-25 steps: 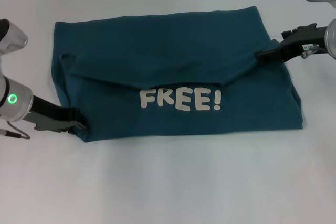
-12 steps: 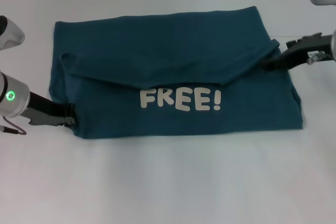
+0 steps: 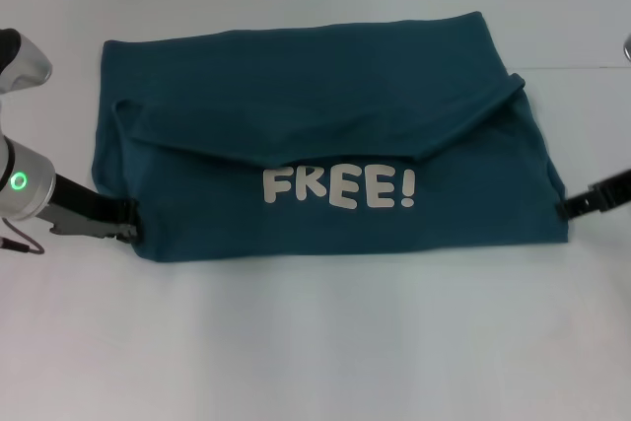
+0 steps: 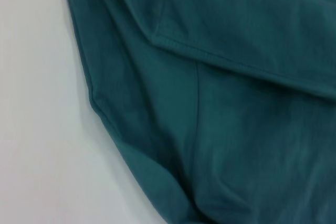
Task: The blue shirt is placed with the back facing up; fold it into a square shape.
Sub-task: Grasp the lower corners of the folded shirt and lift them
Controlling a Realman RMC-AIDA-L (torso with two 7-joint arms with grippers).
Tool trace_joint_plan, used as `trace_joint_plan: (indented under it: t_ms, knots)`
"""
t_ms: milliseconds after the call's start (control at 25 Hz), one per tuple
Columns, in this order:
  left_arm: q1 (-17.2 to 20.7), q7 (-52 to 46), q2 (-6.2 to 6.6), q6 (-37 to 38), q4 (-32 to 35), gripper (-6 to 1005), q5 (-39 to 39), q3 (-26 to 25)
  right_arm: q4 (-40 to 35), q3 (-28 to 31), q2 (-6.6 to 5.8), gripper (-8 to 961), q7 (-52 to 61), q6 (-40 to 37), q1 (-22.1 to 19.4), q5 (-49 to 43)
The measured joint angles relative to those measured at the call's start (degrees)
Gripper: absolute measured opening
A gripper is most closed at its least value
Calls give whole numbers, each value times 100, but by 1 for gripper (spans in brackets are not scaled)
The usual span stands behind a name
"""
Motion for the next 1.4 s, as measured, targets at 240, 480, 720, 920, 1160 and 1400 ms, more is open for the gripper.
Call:
trace_joint_plan:
  t_ms: [240,480,720,920,1160,1400]
  knots:
    - [-4,53,5,-33,34,47,17,11,80,-44,15,906,422,128,-202,-16]
    - [-12,91,2,-45,36,49,7,8,543,-199,26,877,424,507,-194,249]
    - [-26,101,0,-45,28,48,16,10,962,-333,13,849,435,720,-81,233]
    - [-5,149,-8,-46,19,48,-4,10,1081,-342,11,826,389,788,-34,255]
    - [18,170,-23,-74,11,47,-16,11,1223,-342,8,761,379,975,4,265]
    - [21,196,-23,-97,8,49,-18,11,1336,-341,10,596,380,1129,24,271]
